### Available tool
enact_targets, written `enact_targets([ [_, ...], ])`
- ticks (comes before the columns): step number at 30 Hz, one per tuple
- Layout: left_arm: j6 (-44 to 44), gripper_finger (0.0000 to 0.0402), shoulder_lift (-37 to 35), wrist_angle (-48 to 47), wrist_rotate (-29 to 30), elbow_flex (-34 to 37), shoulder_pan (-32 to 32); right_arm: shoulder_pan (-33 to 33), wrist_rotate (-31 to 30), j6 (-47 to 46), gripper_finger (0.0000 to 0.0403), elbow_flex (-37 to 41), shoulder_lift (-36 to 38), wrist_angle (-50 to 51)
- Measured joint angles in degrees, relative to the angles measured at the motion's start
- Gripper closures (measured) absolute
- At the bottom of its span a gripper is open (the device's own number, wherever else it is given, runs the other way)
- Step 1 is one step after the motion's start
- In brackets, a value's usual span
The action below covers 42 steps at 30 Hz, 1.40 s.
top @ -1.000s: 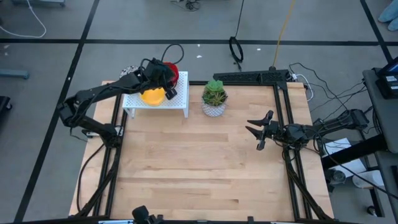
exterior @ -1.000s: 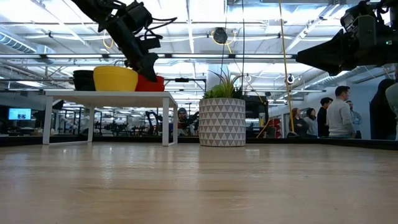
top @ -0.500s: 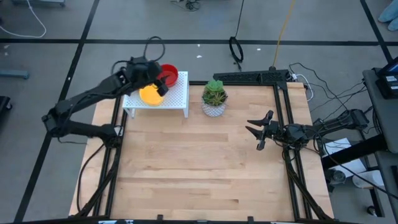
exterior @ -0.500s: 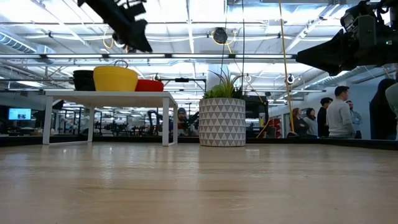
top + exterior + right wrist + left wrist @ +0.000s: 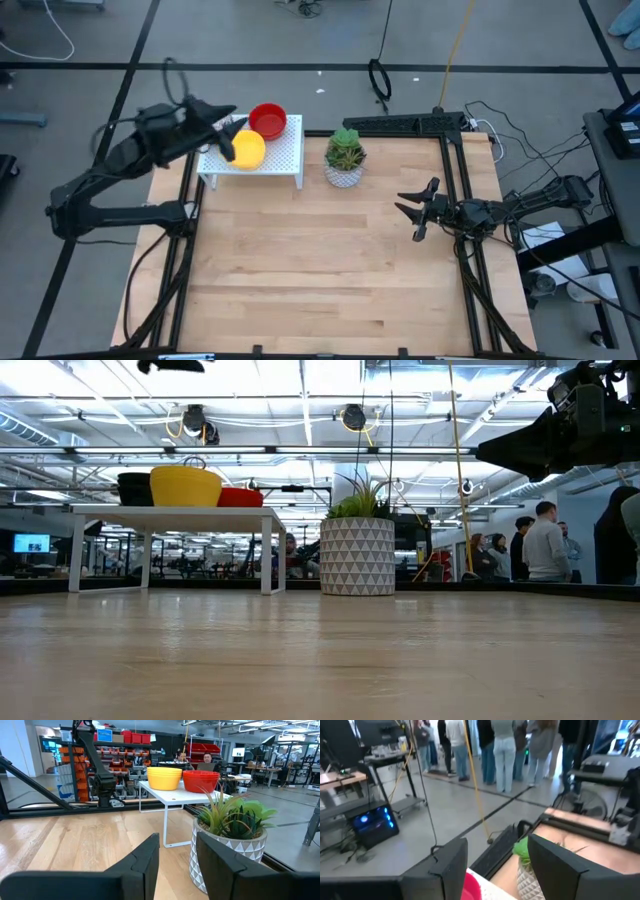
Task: Pick & Place Mini bowls
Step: Return to Home Position
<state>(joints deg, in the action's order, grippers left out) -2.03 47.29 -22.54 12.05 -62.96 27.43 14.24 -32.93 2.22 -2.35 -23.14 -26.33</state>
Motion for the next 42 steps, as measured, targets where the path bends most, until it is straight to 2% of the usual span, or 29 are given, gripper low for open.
enact_targets([
  [4,1.0,0.0190,-4.1,-3.2,0.0,0.0,-1.3,0.0,0.0,0.0,0.0287,0.0,0.0,0.0],
  [7,3.7,0.0190,-6.8,-9.6,-1.0,0.0,-2.1,0.0,0.0,0.0,0.0287,0.0,0.0,0.0],
  [9,6.9,0.0190,-8.4,-16.7,-4.7,0.0,-2.8,0.0,0.0,0.0,0.0287,0.0,0.0,0.0],
  [11,5.7,0.0190,-9.5,-22.9,-9.7,0.1,-3.8,0.0,0.0,0.0,0.0287,0.0,0.0,0.0],
  [13,6.0,0.0190,-10.6,-23.8,-14.9,1.7,-5.4,0.0,0.0,0.0,0.0287,0.0,0.0,0.0],
  [16,6.7,0.0190,-12.9,-17.3,-19.6,7.3,-8.3,0.0,0.0,0.0,0.0287,0.0,0.0,0.0],
  [25,11.5,0.0190,-17.9,11.5,-19.6,32.3,-15.1,0.0,0.0,0.0,0.0287,0.0,0.0,0.0],
  [31,12.9,0.0190,-17.7,26.7,-19.2,43.3,-17.3,0.0,0.0,0.0,0.0287,0.0,0.2,0.0],
  [35,14.8,0.0190,-17.8,33.3,-15.9,48.3,-18.7,0.0,0.0,0.0,0.0286,0.0,1.5,0.0],
  [42,20.6,0.0190,-17.7,33.6,-7.1,54.0,-21.5,0.0,0.0,0.0,0.0287,0.0,5.9,0.0],
])
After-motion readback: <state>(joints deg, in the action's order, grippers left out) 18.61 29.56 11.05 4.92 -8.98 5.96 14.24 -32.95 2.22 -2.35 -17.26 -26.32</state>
